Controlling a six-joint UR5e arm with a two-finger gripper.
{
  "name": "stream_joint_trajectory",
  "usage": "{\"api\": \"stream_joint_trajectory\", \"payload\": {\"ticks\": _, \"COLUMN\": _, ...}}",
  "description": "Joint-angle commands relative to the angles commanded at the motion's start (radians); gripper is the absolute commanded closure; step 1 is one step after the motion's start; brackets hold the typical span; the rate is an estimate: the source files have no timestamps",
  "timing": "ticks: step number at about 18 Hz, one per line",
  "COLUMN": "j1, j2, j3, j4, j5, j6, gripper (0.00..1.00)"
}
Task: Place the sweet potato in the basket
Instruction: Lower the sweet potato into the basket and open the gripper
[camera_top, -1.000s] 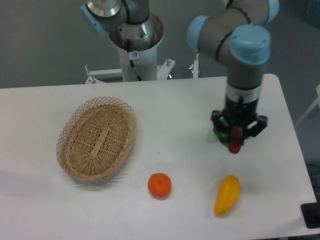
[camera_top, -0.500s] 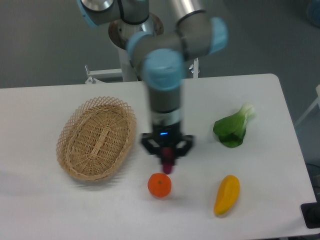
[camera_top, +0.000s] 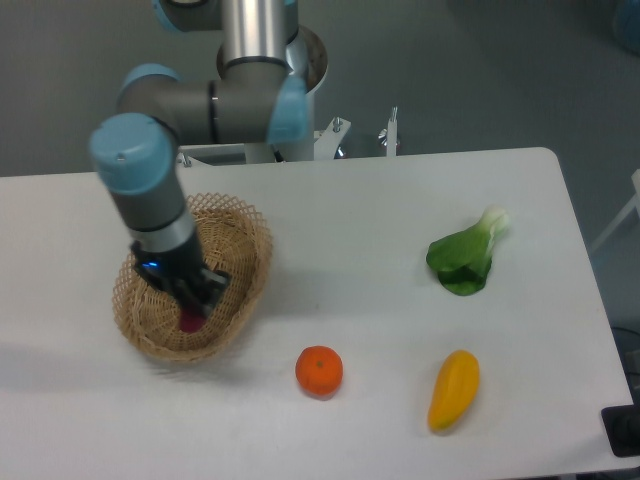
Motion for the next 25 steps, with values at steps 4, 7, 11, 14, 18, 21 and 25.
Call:
{"api": "stream_joint_trajectory", "payload": {"ticks": 4, "j1": -0.005, "j2": 0.006, "j3": -0.049, "j4": 0.000, "j5": 0.006, "j6": 0.115, "gripper": 0.88}}
{"api": "stream_joint_trajectory", "payload": {"ticks": 7, "j1": -0.008, "j2": -0.006, "j3": -0.054, "j4": -0.002, "j5": 0.037, "j6": 0.142, "gripper": 0.88}}
{"api": "stream_joint_trajectory", "payload": {"ticks": 11, "j1": -0.008, "j2": -0.015, "j3": -0.066, "j4": -0.002, "j5": 0.040, "j6": 0.142, "gripper": 0.84}}
{"api": "stream_joint_trajectory", "payload": {"ticks": 14, "j1": -0.008, "j2": -0.015, "j3": -0.068, "j4": 0.003, "j5": 0.040, "j6": 0.140, "gripper": 0.65}}
{"api": "stream_joint_trajectory", "payload": {"ticks": 18, "j1": -0.006, "j2": -0.020, "j3": -0.057, "j4": 0.009, "j5": 0.041, "j6": 0.129, "gripper": 0.00}}
{"api": "stream_joint_trajectory", "payload": {"ticks": 21, "j1": 0.024, "j2": -0.018, "j3": -0.048, "j4": 0.031, "j5": 0.041, "j6": 0.090, "gripper": 0.00}}
{"api": "stream_joint_trajectory", "payload": {"ticks": 25, "j1": 0.115, "j2": 0.009, "j3": -0.023, "j4": 0.031, "j5": 0.040, "j6": 0.095, "gripper": 0.00}}
